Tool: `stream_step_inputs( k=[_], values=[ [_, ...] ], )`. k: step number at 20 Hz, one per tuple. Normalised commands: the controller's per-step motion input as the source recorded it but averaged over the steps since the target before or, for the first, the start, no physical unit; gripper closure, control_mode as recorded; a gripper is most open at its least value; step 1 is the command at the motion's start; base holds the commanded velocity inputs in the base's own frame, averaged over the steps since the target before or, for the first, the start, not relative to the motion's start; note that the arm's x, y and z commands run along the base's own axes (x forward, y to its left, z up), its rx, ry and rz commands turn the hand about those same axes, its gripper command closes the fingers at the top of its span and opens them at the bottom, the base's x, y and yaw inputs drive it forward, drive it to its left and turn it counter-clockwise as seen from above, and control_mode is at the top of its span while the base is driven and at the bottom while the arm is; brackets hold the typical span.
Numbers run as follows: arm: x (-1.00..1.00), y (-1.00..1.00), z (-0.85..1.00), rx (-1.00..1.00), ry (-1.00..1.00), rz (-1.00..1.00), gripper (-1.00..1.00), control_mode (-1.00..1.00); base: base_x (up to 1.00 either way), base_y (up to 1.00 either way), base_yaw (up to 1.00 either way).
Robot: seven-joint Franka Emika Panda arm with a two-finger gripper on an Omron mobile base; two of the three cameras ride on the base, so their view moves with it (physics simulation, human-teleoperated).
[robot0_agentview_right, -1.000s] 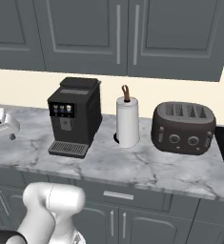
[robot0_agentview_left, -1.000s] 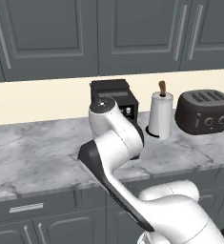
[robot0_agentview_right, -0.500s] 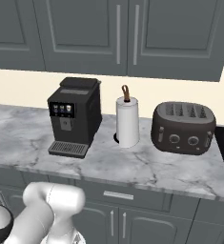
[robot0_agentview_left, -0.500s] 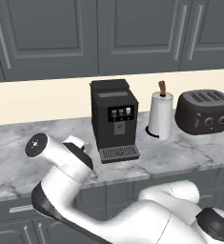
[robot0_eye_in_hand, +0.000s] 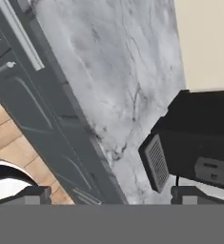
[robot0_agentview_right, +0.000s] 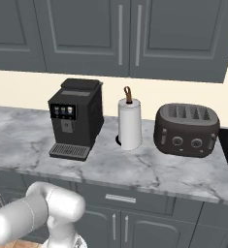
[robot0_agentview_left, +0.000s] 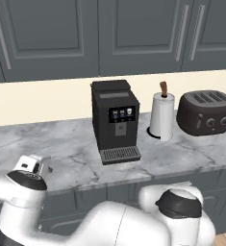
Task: Take the pizza cutter from the drawer on the left and place it on the dining counter for cutting.
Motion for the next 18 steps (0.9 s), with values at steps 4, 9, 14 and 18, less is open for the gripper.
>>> stream_step_inputs(
  k=[4, 9, 14, 18],
  values=[
    [0.0, 0.3, -0.61, -0.13, -0.09, 0.37, -1.0, -1.0, 0.0, 0.0, 0.0],
    [0.0, 0.04, -0.66, -0.09, -0.17, 0.34, -1.0, -1.0, 0.0, 0.0, 0.0],
    [0.05, 0.0, -0.76, -0.04, -0.2, 0.29, -1.0, -1.0, 0.0, 0.0, 0.0],
    [0.01, 0.0, -0.72, 0.0, -0.22, 0.24, -1.0, -1.0, 0.0, 0.0, 0.0]
  ],
)
